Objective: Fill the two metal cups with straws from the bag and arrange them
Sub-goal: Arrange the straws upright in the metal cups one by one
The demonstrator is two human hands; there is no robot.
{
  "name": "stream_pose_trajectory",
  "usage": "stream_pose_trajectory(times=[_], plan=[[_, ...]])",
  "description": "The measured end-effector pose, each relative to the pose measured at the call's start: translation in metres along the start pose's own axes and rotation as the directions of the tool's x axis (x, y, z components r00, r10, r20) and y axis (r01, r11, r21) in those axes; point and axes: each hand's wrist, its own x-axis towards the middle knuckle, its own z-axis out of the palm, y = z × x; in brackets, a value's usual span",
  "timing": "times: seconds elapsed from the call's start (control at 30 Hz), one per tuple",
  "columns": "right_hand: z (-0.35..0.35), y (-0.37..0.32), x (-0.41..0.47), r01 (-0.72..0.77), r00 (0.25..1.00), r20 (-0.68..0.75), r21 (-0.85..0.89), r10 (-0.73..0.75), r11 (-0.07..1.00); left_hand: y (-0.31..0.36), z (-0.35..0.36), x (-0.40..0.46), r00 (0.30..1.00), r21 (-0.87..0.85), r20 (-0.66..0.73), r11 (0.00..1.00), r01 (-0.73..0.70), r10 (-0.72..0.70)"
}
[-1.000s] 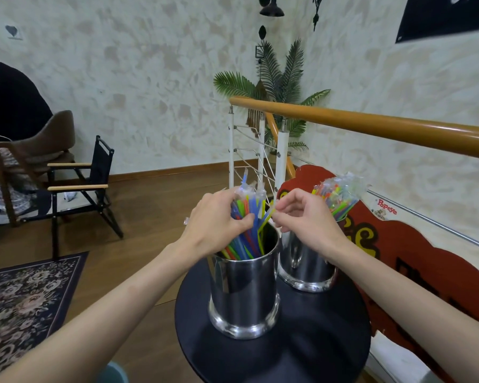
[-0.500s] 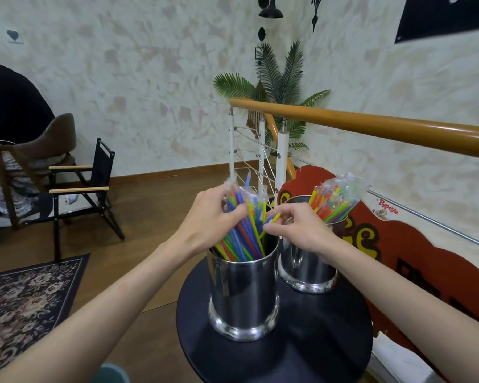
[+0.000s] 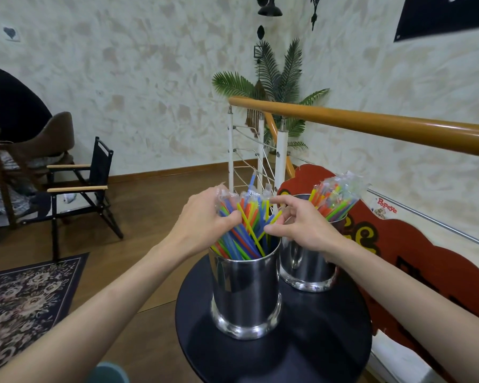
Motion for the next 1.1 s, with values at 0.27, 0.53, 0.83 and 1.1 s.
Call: stream_pose_trajectory(times=[0.27,0.53,0.83,1.1], plan=[[0.002,-0.005,-0.002,0.04,0.999,-0.017,-0.028,-0.041,0.999,-0.011,0.005,-0.005,1.0,-0.157,-0.011,0.987,0.017,-0.019],[0.019,-0.012,0.009,0.026,0.988,-0.149,-0.117,-0.043,0.993,-0.019,0.005,-0.002,1.0,-0.234,0.023,0.972,0.019,-0.014],[0.008,-0.014,-0.003,0.042,0.993,-0.102,-0.107,-0.053,0.993,-0.015,0.002,0.002,0.979,0.115,-0.08,0.977,-0.18,0.189],[0.001,-0.018,-0.007,0.016,0.997,-0.077,-0.034,-0.018,0.999,-0.002,0.008,0.004,0.921,0.468,0.033,0.808,-0.358,0.389]])
